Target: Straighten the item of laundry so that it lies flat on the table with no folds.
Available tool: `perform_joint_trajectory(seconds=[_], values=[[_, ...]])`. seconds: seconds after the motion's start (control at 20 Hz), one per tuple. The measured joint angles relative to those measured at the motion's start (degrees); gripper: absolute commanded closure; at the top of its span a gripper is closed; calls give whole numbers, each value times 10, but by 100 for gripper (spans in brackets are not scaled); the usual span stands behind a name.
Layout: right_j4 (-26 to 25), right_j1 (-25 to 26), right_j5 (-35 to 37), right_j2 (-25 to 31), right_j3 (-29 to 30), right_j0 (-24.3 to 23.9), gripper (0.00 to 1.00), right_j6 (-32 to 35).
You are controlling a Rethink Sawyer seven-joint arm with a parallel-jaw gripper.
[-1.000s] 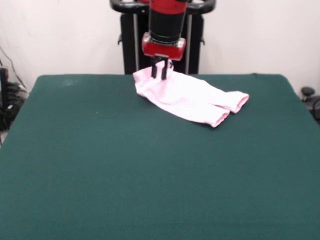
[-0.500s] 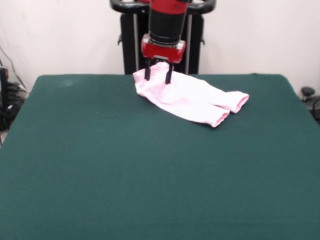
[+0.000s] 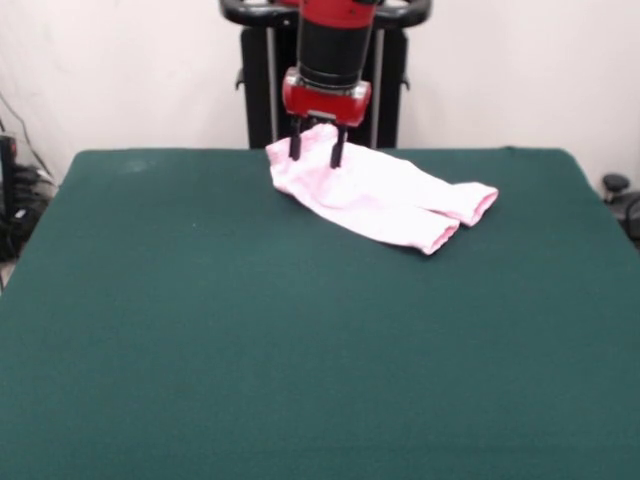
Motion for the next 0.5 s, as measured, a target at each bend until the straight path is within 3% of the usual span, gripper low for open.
perform_joint_trajectory(seconds=[0.2,0.25,0.5], values=[[11,18,-2,0,5,0,0,3],[18,30,-5,1,9,0,100,6],[39,41,-5,1,18,1,100,14]])
